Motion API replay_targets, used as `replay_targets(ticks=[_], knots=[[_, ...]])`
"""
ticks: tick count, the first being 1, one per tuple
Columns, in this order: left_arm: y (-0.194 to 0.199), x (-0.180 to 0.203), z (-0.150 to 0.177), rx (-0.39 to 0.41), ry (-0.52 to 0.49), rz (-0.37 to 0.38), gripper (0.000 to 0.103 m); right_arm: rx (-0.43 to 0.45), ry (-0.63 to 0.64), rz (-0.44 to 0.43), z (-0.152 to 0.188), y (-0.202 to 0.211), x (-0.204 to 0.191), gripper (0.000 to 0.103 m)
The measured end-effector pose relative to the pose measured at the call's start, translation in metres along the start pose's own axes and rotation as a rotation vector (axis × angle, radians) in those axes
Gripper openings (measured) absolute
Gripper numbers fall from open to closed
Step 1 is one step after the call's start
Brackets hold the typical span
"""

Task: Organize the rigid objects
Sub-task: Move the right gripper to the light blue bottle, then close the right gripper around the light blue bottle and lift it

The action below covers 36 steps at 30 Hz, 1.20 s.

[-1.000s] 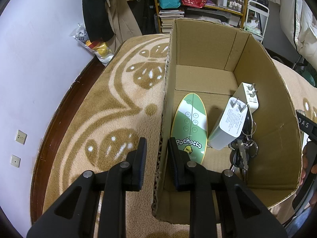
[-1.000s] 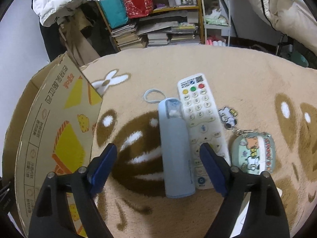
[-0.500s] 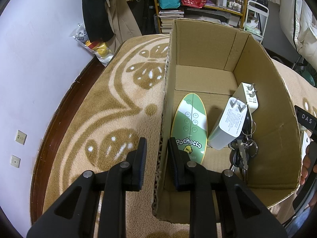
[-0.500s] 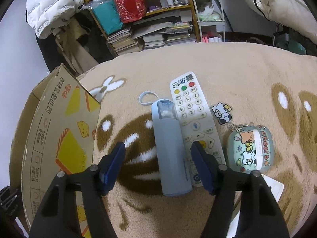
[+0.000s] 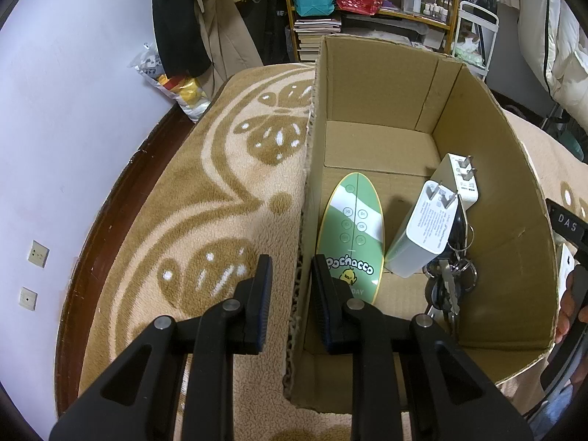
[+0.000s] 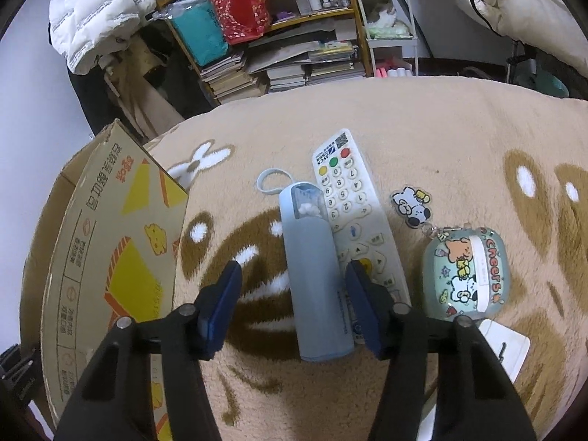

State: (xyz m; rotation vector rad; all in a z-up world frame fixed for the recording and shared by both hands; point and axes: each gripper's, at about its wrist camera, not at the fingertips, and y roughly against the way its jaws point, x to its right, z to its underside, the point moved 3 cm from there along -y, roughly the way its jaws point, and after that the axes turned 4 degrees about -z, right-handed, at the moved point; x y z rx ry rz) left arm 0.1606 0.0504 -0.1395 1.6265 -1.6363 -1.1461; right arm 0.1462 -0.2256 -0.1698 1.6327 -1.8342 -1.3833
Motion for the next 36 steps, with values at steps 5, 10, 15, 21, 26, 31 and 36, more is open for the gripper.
replay_targets(ticks=[5,10,15,21,26,31,36], knots=[[0.000,-0.001,0.000,0.001,-0.002,-0.001,0.022,-0.014,0.000,-0.031,0.001,-0.003,-0.004,0.062],[0.001,0.000,0.000,0.002,-0.002,0.002,0.022,-0.021,0.003,-0.015,0.002,-0.005,-0.004,0.055],[0.001,-0.001,-0.001,0.004,-0.006,-0.003,0.022,-0.045,-0.023,-0.014,0.000,-0.005,-0.001,0.050],[0.001,0.000,-0.001,0.005,-0.010,-0.006,0.022,-0.080,0.059,0.113,-0.004,-0.011,-0.011,0.044],[0.002,0.000,0.000,0.008,-0.016,-0.011,0.022,-0.067,0.077,0.141,-0.008,-0.018,-0.014,0.045],[0.002,0.001,0.000,0.008,-0.019,-0.016,0.022,-0.097,0.026,0.048,-0.011,-0.012,-0.004,0.031],[0.002,0.003,0.001,0.013,-0.028,-0.025,0.022,-0.114,0.057,0.085,-0.007,-0.015,-0.007,0.029]])
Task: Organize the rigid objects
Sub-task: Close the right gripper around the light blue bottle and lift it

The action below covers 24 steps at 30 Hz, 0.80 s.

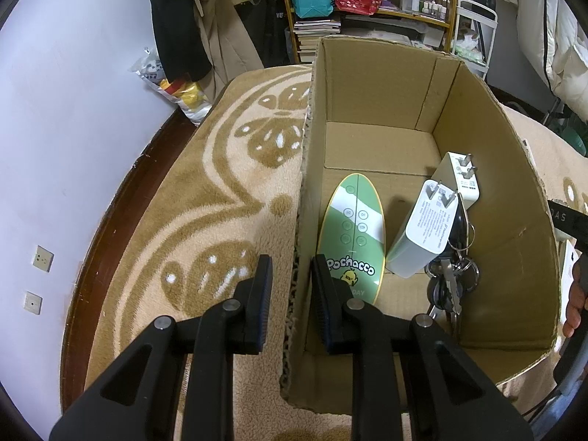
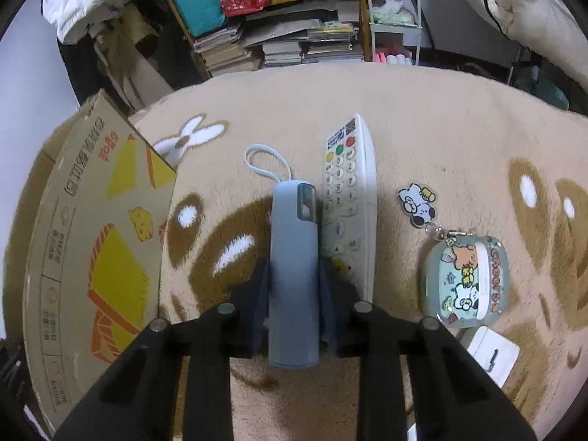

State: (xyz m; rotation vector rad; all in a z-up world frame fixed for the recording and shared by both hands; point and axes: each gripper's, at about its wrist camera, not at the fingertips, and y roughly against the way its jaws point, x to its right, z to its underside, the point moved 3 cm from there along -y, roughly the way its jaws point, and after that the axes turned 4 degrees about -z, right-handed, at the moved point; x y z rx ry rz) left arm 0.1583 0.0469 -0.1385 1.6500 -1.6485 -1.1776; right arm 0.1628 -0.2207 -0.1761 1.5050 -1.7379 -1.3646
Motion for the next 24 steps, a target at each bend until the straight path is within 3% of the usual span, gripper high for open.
replay_targets(ticks=[8,15,17,20,24], knots=[[0.001,-0.001,0.000,-0.001,0.005,0.007,0.022,-0.016,-0.067,-0.001,-0.001,0.004,0.010,0.030],[0.001,-0.002,0.000,-0.001,0.005,0.006,0.022,-0.073,-0.171,-0.067,-0.006,0.003,0.022,0.032],[0.001,-0.001,0.000,-0.002,0.006,0.007,0.022,-0.076,-0.195,-0.100,-0.005,0.003,0.025,0.036],[0.001,-0.001,0.001,-0.001,0.005,0.006,0.022,-0.070,-0.202,-0.145,-0.003,0.002,0.021,0.051],[0.001,-0.002,0.000,-0.002,0.003,0.005,0.022,-0.059,-0.127,-0.071,-0.001,-0.001,0.006,0.052]])
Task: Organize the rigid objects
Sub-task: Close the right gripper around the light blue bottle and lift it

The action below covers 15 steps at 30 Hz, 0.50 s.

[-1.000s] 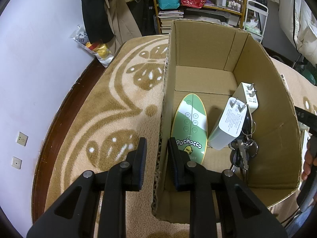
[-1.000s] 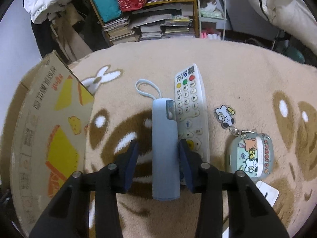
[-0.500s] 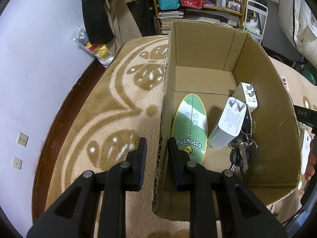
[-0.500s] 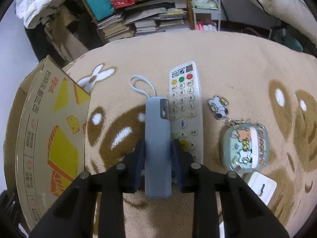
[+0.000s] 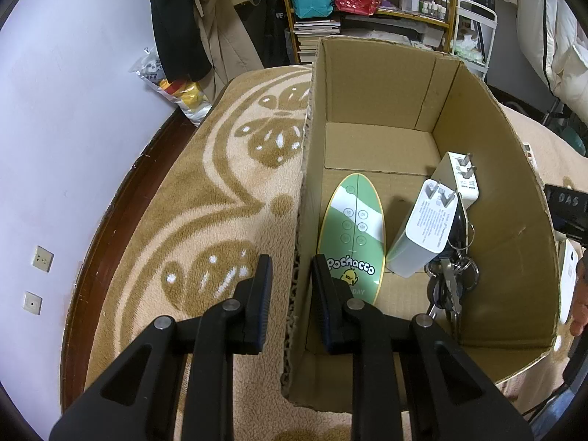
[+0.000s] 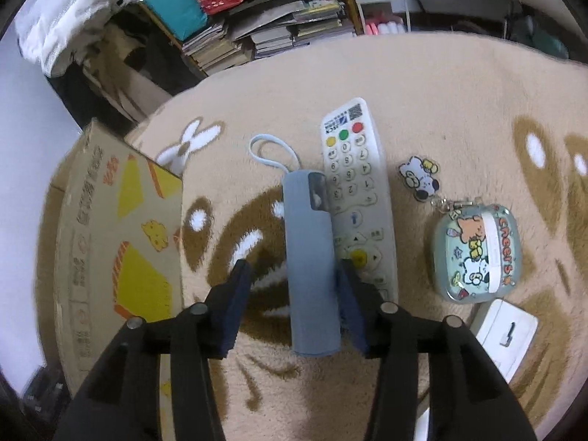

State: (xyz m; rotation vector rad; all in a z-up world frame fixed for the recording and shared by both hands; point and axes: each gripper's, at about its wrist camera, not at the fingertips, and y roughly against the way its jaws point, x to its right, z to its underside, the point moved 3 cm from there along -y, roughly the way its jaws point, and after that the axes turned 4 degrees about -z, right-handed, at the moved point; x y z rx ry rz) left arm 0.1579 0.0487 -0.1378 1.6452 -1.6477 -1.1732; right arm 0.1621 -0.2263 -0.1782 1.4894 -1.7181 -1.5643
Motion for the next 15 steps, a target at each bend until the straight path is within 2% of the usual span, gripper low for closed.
replay_targets(ticks=[2,3,4,7,15], knots=[[0.000,0.000,0.000,-0.001,0.001,0.001,0.022,0.007,0.073,0.082,0.004,-0.002,-0.010,0.042],[0.000,0.000,0.000,-0.001,0.000,0.001,0.022,0.009,0.108,0.130,0.005,-0.003,-0.013,0.029],[0.000,0.000,0.000,0.000,0.000,0.000,0.022,0.020,0.139,0.173,0.007,-0.003,-0.016,0.029],[0.000,0.000,0.000,0.000,-0.001,0.001,0.022,0.067,0.114,0.136,0.010,0.001,-0.016,0.029],[-0.001,0.000,0.000,0.000,-0.001,0.001,0.022,0.107,0.099,0.053,0.017,0.018,-0.023,0.028]])
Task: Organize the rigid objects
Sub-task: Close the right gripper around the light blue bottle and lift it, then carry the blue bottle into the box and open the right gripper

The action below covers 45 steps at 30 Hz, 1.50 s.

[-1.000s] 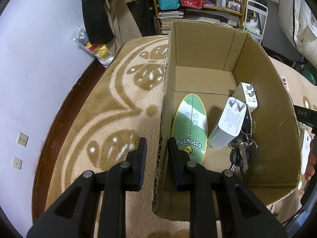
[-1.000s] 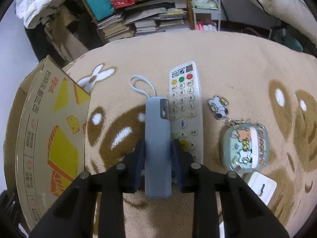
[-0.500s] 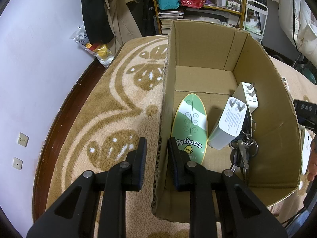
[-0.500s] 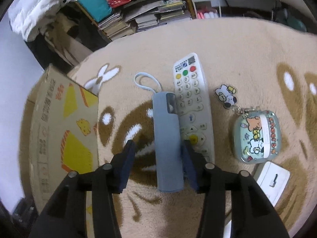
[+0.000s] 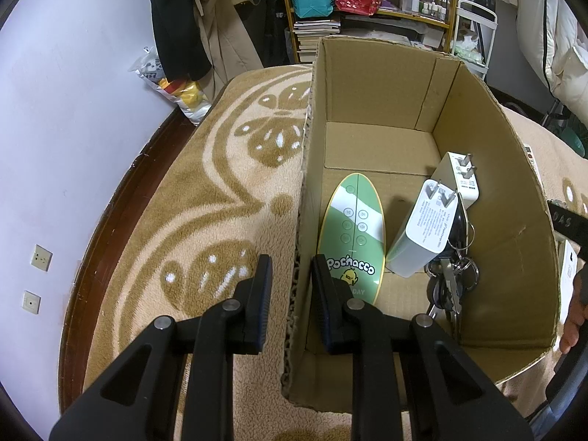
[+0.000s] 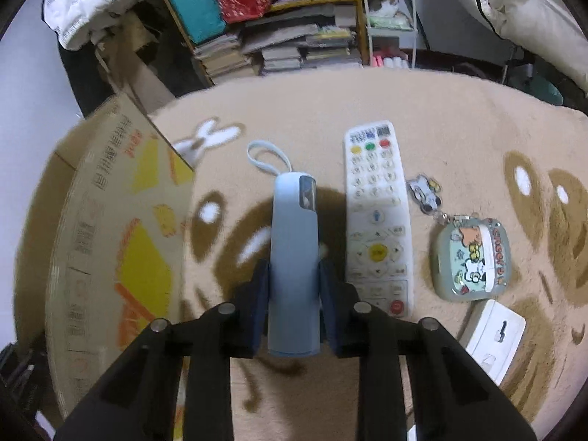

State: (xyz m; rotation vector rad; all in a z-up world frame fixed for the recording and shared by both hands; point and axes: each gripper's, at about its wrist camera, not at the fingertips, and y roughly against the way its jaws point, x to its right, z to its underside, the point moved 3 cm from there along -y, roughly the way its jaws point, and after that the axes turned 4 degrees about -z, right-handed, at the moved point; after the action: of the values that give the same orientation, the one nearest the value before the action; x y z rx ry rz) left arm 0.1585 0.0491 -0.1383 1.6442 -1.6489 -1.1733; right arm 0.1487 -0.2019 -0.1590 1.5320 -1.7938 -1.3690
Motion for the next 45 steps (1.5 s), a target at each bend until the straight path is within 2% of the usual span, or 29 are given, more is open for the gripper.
replay_targets(ticks=[3,10,13,15,18,23,27,36,42,45], knots=[[0.000,0.000,0.000,-0.001,0.002,0.003,0.022,0.065,0.044,-0.002,-0.008,0.016,-0.016,0.028],[-0.001,0.000,0.000,-0.001,-0.001,0.001,0.022,0.197,0.090,-0.065,-0.026,0.064,-0.049,0.028],[-0.002,0.000,0.000,-0.001,0.001,0.004,0.022,0.272,0.112,-0.047,-0.032,0.083,-0.061,0.028],[-0.002,0.001,-0.001,-0.001,0.002,0.005,0.022,0.295,0.131,-0.050,-0.036,0.092,-0.068,0.028],[-0.002,0.001,0.000,-0.001,0.000,0.002,0.022,0.305,0.126,-0.119,-0.039,0.103,-0.075,0.028],[-0.002,0.001,-0.001,-0.001,0.001,0.003,0.022,0.308,0.166,-0.165,-0.035,0.112,-0.094,0.028],[-0.002,0.001,-0.001,-0.001,-0.001,0.002,0.022,0.274,0.199,-0.209,-0.026,0.104,-0.110,0.028],[-0.002,0.001,-0.001,0.000,0.003,0.006,0.022,0.129,0.288,-0.190,-0.002,0.063,-0.135,0.028],[-0.002,0.002,-0.001,-0.001,0.005,0.009,0.022,0.082,0.304,-0.172,0.006,0.051,-0.135,0.028],[-0.002,0.002,-0.001,-0.003,0.006,0.011,0.022,0.078,0.310,-0.162,0.008,0.049,-0.136,0.020]])
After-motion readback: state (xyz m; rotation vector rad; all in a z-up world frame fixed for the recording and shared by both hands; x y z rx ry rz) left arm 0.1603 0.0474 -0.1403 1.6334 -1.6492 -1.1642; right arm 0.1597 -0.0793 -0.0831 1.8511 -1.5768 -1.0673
